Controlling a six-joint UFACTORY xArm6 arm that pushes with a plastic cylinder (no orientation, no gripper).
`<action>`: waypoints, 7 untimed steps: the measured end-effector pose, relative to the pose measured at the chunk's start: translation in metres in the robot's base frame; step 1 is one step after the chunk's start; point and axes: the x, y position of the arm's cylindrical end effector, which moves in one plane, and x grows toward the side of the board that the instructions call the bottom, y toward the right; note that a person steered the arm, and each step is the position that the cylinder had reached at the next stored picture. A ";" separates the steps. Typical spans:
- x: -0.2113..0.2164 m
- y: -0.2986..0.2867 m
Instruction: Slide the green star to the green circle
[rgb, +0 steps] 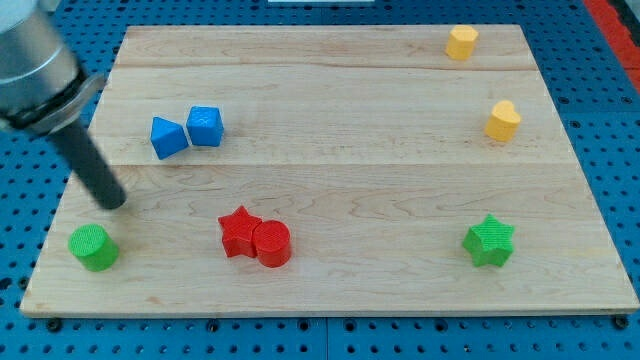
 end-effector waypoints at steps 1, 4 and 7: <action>-0.027 0.114; 0.043 0.425; 0.034 0.295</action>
